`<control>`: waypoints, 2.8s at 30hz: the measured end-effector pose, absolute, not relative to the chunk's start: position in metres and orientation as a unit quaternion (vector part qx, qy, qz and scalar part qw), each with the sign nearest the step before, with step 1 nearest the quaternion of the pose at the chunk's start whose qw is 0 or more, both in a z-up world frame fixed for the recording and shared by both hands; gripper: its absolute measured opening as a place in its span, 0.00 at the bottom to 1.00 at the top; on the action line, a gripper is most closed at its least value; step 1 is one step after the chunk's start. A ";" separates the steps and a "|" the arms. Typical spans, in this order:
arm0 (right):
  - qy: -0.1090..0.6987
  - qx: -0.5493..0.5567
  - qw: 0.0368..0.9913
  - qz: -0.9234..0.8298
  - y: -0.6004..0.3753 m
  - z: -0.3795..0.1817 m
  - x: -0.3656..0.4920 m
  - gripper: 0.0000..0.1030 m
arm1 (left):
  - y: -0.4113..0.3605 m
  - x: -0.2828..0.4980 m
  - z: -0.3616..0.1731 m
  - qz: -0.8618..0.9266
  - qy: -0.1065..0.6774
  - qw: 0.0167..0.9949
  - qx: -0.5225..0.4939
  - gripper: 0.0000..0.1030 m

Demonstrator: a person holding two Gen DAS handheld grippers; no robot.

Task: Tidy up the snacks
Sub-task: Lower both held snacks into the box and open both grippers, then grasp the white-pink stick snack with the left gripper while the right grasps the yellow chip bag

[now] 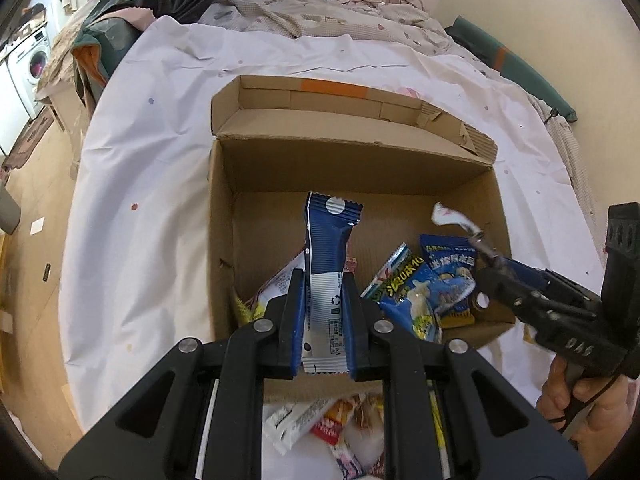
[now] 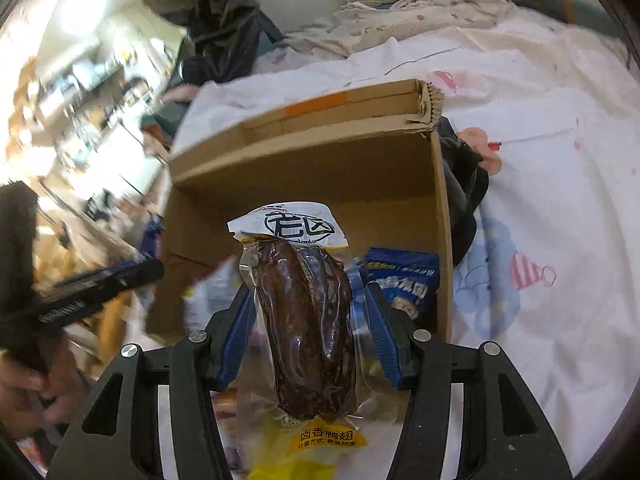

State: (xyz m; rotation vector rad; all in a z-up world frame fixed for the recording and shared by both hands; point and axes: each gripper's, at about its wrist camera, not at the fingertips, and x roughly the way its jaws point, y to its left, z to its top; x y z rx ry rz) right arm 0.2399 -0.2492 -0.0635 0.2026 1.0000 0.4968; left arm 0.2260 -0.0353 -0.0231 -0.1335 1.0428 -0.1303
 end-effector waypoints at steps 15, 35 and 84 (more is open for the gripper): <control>0.487 -0.024 0.846 0.215 -0.211 -0.096 0.246 0.56 | -0.044 0.243 -0.047 -0.076 0.502 0.860 -0.051 0.13; 0.447 0.090 0.858 0.235 -0.239 -0.071 0.246 0.86 | -0.052 0.241 -0.044 -0.086 0.485 0.870 -0.026 0.27; 0.470 0.172 0.843 0.199 -0.264 -0.057 0.149 0.90 | -0.005 0.151 -0.026 -0.022 0.476 0.875 -0.087 0.81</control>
